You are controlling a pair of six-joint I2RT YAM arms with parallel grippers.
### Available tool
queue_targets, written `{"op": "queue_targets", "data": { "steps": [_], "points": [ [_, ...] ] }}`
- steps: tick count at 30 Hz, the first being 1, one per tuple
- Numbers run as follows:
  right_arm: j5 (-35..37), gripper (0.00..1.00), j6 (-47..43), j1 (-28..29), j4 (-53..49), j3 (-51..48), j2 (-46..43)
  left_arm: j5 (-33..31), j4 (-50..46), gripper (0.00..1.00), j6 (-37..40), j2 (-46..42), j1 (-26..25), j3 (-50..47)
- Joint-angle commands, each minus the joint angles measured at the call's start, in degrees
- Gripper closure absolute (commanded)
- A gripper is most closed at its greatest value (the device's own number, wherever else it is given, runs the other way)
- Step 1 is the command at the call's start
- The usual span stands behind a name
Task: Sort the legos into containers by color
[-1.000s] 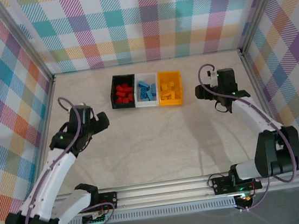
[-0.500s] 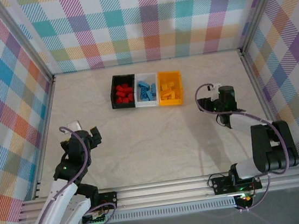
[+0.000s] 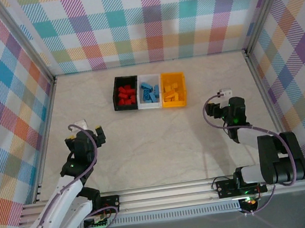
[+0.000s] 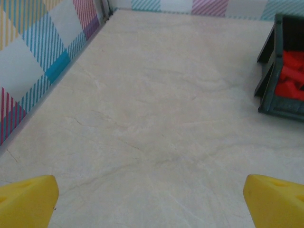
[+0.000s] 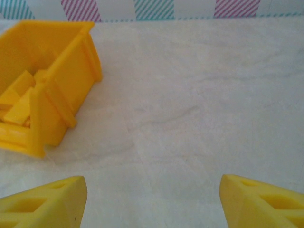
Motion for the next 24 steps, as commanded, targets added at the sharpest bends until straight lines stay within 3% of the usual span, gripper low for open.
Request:
{"op": "queue_targets", "data": {
  "steps": [1, 4, 10, 13, 15, 17, 24],
  "points": [
    [-0.4, 0.26, -0.3, -0.4, 4.8, 1.3, 1.8, -0.5, 5.1, 0.0, 3.0, 1.6, 0.9, 2.1],
    [-1.6, 0.27, -1.0, -0.4, 6.4, 1.0, 3.9, -0.5, 6.5, 0.0, 3.6, 3.6, 1.7, 2.1],
    [0.6, 0.25, 0.0, -0.5, 24.0, -5.2, 11.0, 1.1, 11.4, 0.0, 5.6, 8.8, 3.5, 2.4],
    [2.7, 0.24, 1.1, -0.5, 13.8, 0.5, 11.4, 2.5, 15.0, 0.0, 6.5, 12.6, 4.3, 2.8],
    [1.3, 0.15, 1.3, -1.4, 12.6, 0.9, 11.2, 3.3, 18.6, 0.0, 6.6, 15.7, 4.6, 2.8],
    [1.3, 0.0, 1.3, -1.4, 12.7, 0.8, 11.1, 4.2, 22.3, 0.0, 6.6, 19.3, 4.8, 2.6],
    [1.3, 0.0, 1.3, -1.3, 13.0, 0.7, 11.2, 7.3, 34.0, 0.0, 8.4, 32.1, 4.9, 3.3]
  ]
}}
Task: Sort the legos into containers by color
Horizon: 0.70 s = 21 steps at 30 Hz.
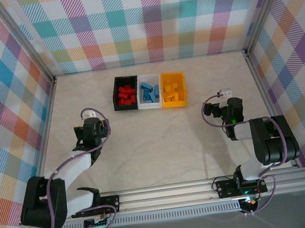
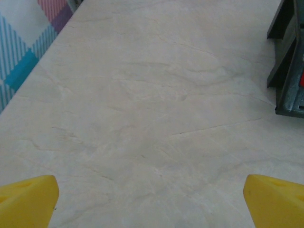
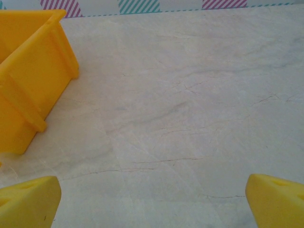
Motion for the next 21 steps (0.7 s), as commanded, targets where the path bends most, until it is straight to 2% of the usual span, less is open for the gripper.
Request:
{"op": "queue_targets", "data": {
  "steps": [1, 5, 10, 15, 16, 21],
  "points": [
    [-0.2, 0.0, 0.6, -0.3, 0.8, 0.6, -0.4, 3.0, 9.7, 0.0, 2.4, 4.2, 0.9, 1.7],
    [-0.2, 0.0, 0.5, -0.3, 0.8, 0.6, -0.4, 7.6, 16.5, 0.0, 2.0, 9.9, 1.9, 0.4],
    [-0.2, 0.0, 0.6, -0.3, 0.8, 0.6, -0.4, 17.1, 23.2, 0.0, 7.0, 14.7, 3.5, -0.1],
    [-0.2, 0.0, 0.7, -0.3, 0.7, 0.7, -0.3, 15.1, 32.9, 0.0, 1.1, 19.9, 7.3, -2.8],
    [-0.2, 0.0, 0.5, -0.3, 0.7, 0.7, -0.3, 15.8, 29.9, 0.0, 0.7, 19.0, 7.9, -2.1],
    [-0.2, 0.0, 0.5, -0.3, 0.7, 0.6, -0.3, 15.8, 31.6, 0.0, 0.9, 19.4, 7.9, -2.5]
  ]
}}
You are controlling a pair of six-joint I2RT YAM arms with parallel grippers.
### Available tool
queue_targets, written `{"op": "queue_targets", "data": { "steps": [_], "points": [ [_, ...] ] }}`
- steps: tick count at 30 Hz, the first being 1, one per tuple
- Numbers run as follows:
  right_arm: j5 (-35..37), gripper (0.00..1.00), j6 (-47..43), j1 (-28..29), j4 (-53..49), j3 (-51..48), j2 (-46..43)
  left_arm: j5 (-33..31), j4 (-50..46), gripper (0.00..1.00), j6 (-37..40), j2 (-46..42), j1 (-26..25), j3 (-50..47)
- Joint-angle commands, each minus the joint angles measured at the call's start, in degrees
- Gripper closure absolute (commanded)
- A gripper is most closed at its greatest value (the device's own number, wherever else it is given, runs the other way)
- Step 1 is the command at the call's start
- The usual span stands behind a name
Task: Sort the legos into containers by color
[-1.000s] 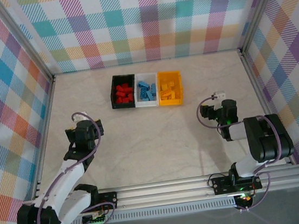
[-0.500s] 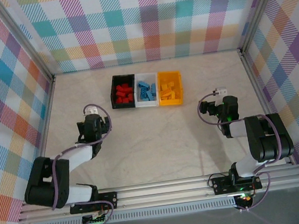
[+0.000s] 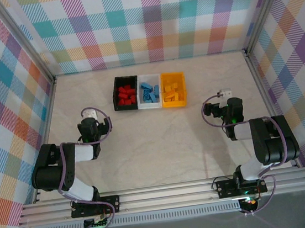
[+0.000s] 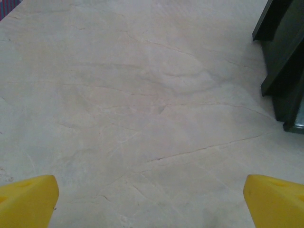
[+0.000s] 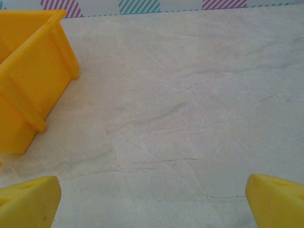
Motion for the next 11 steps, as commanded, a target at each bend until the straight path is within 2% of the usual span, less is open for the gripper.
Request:
{"op": "queue_targets", "data": {
  "steps": [1, 11],
  "points": [
    [-0.2, 0.0, 0.6, -0.3, 0.7, 0.6, -0.4, 1.3, 3.9, 0.0, -1.1, -0.1, 0.4, -0.4],
    [-0.3, 0.0, 0.6, -0.3, 0.5, 0.8, -0.2, 1.3, 4.2, 0.0, -1.3, -0.1, 0.4, -0.4]
  ]
}}
